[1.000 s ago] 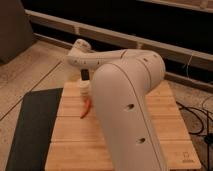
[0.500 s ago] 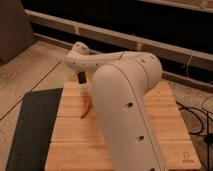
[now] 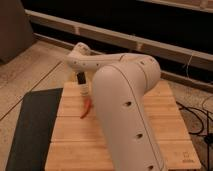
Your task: Place the eraser in the ceramic cup
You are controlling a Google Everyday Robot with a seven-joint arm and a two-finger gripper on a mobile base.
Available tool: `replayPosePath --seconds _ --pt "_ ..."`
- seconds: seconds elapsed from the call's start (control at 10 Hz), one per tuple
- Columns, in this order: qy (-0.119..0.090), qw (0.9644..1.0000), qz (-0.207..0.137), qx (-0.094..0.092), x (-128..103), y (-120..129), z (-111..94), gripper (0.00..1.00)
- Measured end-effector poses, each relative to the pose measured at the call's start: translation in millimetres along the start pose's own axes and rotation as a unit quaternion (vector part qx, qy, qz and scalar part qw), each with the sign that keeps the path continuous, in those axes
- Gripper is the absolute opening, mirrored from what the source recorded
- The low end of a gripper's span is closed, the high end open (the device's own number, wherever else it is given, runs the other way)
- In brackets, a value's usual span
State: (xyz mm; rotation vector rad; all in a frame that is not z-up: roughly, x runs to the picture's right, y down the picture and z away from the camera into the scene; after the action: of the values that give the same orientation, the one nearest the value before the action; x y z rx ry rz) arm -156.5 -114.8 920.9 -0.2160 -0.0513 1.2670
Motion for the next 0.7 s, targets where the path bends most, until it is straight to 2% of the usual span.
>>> replayPosePath --seconds 0.3,0.7 --pt "-0.008 0.9997 -0.005 -0.022 1 0 10 0.0" --pt "-0.025 0.9992 -0.014 -0.028 -1 -14 16 0.0"
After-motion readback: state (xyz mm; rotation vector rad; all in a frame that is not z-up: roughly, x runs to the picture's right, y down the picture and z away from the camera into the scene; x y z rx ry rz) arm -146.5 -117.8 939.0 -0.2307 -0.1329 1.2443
